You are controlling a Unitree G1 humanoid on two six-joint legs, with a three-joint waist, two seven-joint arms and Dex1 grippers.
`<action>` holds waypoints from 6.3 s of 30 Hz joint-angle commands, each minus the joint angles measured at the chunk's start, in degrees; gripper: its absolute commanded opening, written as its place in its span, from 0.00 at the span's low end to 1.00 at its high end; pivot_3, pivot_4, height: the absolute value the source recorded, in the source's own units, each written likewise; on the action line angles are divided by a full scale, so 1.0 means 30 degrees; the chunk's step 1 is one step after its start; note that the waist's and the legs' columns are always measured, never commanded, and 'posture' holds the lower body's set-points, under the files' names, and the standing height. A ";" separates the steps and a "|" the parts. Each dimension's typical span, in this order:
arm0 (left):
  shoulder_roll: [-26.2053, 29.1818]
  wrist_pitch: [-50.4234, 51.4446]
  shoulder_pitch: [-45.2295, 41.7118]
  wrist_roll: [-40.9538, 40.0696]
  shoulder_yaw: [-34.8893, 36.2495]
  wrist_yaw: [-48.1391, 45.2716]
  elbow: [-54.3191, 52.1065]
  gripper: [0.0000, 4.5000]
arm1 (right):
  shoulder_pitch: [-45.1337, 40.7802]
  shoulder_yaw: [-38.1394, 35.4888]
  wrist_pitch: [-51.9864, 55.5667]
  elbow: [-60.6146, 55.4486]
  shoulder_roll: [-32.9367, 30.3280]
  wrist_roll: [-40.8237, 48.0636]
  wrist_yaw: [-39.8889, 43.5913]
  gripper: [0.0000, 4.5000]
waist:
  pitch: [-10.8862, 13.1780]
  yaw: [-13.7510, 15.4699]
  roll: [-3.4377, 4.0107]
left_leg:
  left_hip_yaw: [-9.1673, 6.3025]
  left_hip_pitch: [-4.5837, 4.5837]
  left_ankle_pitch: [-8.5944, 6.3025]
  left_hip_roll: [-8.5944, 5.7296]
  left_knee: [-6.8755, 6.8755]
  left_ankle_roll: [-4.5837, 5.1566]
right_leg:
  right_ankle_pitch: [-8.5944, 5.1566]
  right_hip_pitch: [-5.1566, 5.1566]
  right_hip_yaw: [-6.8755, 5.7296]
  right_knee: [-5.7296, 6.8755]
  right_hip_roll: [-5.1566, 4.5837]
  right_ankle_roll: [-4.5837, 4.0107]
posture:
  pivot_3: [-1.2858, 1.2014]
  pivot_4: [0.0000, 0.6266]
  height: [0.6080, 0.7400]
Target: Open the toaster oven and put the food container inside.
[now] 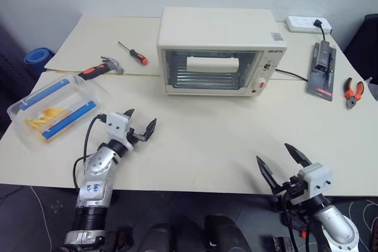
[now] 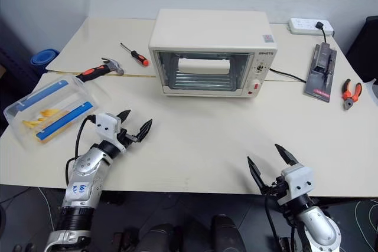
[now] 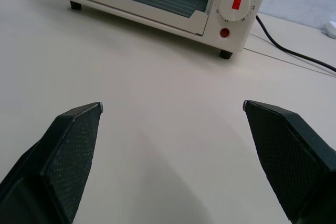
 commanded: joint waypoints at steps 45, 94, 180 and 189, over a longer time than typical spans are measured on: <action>0.5042 0.7909 -0.5968 -0.7921 0.1672 -0.7613 -0.1300 0.39 | -1.4010 0.4636 0.6380 0.3924 -0.3743 0.1097 0.8329 1.00 | 0.0086 0.0018 0.0085 | -0.0254 -0.0291 0.0025 0.0015 0.0146 -0.0064 | 0.0002 -0.0105 -0.0323 0.0014 0.0004 -0.0087 | 0.52 0.24 1.00; 0.6221 1.0905 0.7589 -1.2398 1.6867 0.3737 -0.4068 0.99 | -1.2559 0.3340 0.1346 0.2890 -0.2143 0.4703 1.1515 1.00 | 0.0086 0.0845 0.0035 | -0.0285 -0.0259 -0.0026 0.0047 0.0322 0.0050 | 0.0089 0.0015 -0.0313 -0.0023 -0.0031 -0.0127 | 0.52 0.24 1.00; 0.8120 1.2080 -0.8101 -0.5065 -0.1062 -1.1438 -0.2122 0.72 | -0.2933 0.1675 0.8254 -0.5936 -0.6280 0.4505 0.4284 0.80 | 0.0115 0.0411 0.0007 | -0.0390 -0.0280 0.0142 0.0077 0.0321 -0.0252 | 0.0097 -0.0039 -0.0633 0.0112 -0.0007 -0.0251 | 0.52 0.24 1.00; 0.5876 0.5495 -0.4356 -0.3495 -0.3896 -1.3833 -0.1840 0.14 | -0.7599 0.5769 0.9306 -0.2118 -0.5419 0.1305 0.4143 0.15 | 0.0128 0.0934 0.0045 | -0.0448 -0.0338 0.0084 0.0076 0.0343 -0.0093 | 0.0116 0.0019 -0.0683 -0.0031 -0.0080 -0.0286 | 0.52 0.24 1.00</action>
